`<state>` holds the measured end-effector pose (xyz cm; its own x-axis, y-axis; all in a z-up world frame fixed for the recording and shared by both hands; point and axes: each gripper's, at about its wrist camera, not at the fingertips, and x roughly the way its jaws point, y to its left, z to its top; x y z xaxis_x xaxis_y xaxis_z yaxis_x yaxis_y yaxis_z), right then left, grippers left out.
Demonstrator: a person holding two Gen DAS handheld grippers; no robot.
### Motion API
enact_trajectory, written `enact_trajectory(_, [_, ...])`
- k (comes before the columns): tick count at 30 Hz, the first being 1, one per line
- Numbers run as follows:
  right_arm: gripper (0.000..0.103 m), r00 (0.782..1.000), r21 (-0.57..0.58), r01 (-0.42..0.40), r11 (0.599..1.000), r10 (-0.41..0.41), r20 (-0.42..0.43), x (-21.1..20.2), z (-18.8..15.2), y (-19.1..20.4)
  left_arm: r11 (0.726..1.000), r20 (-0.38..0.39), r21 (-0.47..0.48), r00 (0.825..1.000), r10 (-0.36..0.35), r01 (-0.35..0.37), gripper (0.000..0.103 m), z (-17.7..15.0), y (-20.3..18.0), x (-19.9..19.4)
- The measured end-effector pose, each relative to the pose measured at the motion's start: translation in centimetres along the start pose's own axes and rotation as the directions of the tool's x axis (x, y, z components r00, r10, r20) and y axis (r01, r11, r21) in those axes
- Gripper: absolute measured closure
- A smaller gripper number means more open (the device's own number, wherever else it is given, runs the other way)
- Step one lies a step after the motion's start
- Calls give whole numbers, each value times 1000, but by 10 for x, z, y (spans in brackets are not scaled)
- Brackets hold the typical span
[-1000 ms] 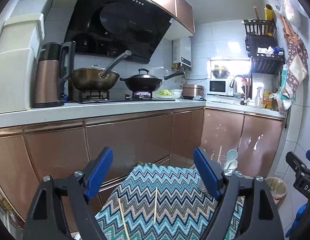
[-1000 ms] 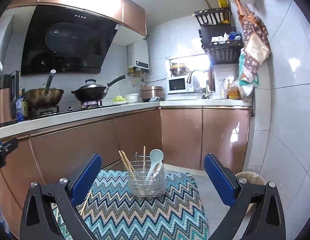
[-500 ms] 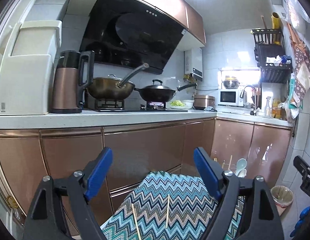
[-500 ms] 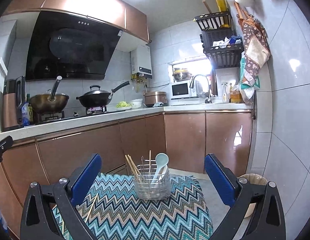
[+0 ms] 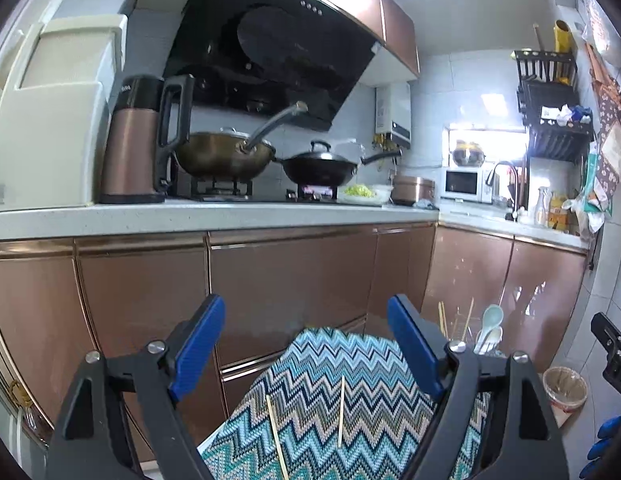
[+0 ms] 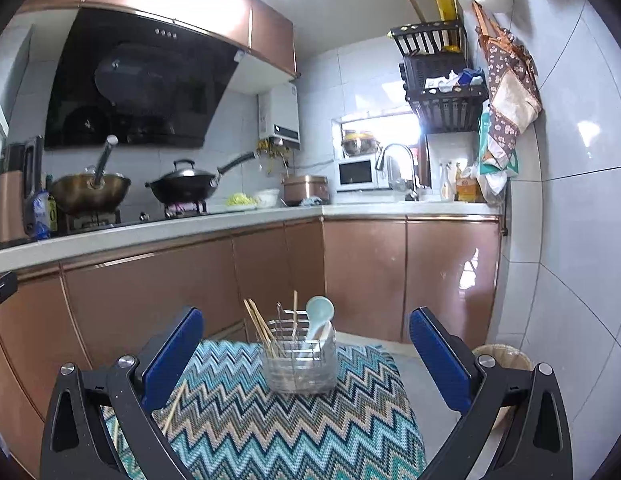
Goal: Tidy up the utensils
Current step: 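Lift both open tools out of the wire holder back over the cloth, then grasp the last chopstick with the right tool while the left tool grasps the other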
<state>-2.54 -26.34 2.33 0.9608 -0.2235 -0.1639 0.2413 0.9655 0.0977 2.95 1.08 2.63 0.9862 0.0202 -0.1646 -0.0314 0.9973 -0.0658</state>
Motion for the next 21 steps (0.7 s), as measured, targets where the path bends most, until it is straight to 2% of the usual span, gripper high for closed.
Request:
enact_trajectory(6, [0, 996, -34, 57, 998, -59, -62, 9, -8, 3, 1000, -39, 22, 999, -13, 14, 20, -10, -5, 5])
enact_trajectory(13, [0, 993, -47, 62, 997, -66, -96, 19, -13, 2, 1000, -76, 20, 997, 14, -13, 20, -13, -4, 19])
enact_trajectory(21, [0, 986, -74, 44, 996, -55, -155, 43, -23, 5, 999, -168, 15, 985, 31, -29, 20, -31, 5, 54])
